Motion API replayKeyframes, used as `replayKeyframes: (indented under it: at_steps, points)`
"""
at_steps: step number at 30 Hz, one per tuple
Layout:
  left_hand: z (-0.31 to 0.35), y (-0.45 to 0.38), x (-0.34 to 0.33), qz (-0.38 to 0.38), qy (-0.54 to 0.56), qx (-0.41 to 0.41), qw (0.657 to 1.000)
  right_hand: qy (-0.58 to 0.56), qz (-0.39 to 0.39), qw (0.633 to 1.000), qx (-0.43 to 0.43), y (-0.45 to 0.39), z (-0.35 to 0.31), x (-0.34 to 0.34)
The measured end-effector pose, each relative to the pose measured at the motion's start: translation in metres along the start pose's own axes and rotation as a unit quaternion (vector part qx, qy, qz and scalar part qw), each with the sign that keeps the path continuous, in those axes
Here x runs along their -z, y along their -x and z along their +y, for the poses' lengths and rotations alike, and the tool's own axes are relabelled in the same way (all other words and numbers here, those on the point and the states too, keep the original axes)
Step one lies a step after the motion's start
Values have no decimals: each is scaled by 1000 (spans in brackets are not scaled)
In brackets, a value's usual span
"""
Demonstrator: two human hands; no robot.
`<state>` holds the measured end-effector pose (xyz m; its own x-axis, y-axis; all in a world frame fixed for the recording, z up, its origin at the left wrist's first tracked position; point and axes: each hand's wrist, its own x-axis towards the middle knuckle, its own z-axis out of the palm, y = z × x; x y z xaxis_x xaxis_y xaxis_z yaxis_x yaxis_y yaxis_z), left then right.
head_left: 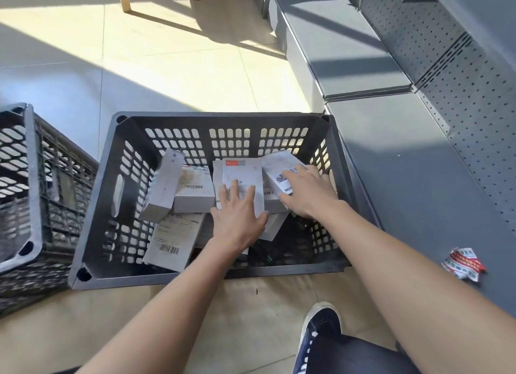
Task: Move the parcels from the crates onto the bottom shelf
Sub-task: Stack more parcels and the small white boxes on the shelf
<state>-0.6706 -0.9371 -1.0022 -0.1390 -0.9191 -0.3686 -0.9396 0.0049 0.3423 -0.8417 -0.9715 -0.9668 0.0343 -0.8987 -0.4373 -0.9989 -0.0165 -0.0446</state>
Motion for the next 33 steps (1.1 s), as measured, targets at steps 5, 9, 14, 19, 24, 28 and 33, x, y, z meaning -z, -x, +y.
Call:
replayKeyframes:
  at_steps: [5, 9, 14, 19, 24, 28, 33]
  points:
    - [0, -10, -13, 24, -20, 1, 1000, 21, -9, 1000, -13, -15, 1, -7]
    - [3, -13, -19, 35, -27, 8, 999, 9, -22, 999, -43, -24, 8, -13]
    - [0, -15, -20, 30, -9, 18, 999, -20, -28, 998, -48, -26, 8, -18]
    - [-4, -15, -14, 40, 7, 17, 999, -44, 2, 997, -58, -20, 3, -19]
    - [-10, -9, -4, 47, 25, 17, 998, -90, 45, 992, -73, -8, -5, -12]
    - [-11, 2, 7, 72, 22, 1, 997, -116, 77, 987, -81, 9, -12, -8]
    - [-6, 22, 28, 98, 27, -32, 994, -130, 117, 980, -93, 45, -16, 0]
